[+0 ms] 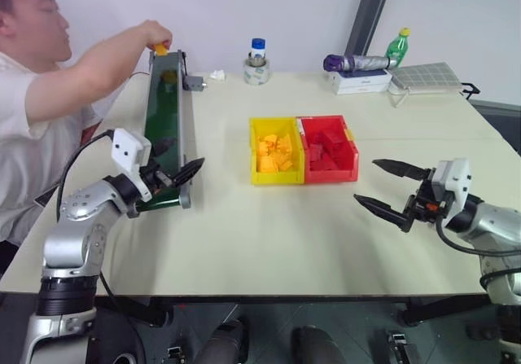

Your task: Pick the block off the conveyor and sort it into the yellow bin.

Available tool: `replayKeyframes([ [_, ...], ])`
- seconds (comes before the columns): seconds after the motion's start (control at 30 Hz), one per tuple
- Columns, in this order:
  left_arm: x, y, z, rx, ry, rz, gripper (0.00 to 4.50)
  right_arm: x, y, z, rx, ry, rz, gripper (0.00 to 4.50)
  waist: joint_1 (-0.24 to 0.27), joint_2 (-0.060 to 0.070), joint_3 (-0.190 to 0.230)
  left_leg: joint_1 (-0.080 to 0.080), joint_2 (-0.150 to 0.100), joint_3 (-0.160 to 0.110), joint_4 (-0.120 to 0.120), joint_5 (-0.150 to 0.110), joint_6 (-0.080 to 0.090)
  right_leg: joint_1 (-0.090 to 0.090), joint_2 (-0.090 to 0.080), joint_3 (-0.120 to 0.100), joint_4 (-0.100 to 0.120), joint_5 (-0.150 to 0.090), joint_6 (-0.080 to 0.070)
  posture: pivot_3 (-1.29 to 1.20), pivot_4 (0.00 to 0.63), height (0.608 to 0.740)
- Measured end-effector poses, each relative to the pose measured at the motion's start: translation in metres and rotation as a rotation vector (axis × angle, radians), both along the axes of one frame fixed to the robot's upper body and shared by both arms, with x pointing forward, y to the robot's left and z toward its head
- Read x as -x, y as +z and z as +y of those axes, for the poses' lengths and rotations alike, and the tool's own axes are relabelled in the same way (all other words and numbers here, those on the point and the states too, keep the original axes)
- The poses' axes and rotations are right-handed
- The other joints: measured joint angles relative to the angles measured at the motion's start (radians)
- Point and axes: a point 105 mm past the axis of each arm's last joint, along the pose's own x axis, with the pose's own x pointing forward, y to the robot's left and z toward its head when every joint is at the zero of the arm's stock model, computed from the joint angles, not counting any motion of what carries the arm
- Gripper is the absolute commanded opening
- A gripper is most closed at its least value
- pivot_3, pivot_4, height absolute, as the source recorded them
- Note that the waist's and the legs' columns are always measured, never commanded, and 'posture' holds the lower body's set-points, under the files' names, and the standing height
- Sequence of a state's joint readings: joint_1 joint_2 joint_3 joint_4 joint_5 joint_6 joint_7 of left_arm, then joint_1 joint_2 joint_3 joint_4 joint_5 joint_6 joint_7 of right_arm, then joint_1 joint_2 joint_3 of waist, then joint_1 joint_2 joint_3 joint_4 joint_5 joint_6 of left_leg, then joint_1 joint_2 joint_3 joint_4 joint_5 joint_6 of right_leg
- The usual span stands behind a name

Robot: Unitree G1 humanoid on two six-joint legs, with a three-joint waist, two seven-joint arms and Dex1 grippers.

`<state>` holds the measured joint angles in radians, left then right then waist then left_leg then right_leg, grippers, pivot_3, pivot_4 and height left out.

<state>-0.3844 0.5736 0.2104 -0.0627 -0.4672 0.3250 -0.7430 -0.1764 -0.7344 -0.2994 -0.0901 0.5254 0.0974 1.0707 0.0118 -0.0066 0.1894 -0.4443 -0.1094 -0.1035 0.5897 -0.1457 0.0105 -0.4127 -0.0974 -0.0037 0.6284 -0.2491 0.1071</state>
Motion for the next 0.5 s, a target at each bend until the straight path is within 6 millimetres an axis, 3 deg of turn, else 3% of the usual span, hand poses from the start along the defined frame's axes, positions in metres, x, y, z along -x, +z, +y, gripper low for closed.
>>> replayKeyframes([
  [0.5,0.0006,0.0005,-0.0027,0.008,-0.012,-0.012,4.43,0.0004,-0.0012,-0.0004,0.000,-0.001,0.004,4.50,0.000,0.000,0.000,0.000,0.000,0.000,0.000,0.000,0.000,0.000,0.000,0.000,0.000,0.000,0.000,0.00,0.150,0.740],
])
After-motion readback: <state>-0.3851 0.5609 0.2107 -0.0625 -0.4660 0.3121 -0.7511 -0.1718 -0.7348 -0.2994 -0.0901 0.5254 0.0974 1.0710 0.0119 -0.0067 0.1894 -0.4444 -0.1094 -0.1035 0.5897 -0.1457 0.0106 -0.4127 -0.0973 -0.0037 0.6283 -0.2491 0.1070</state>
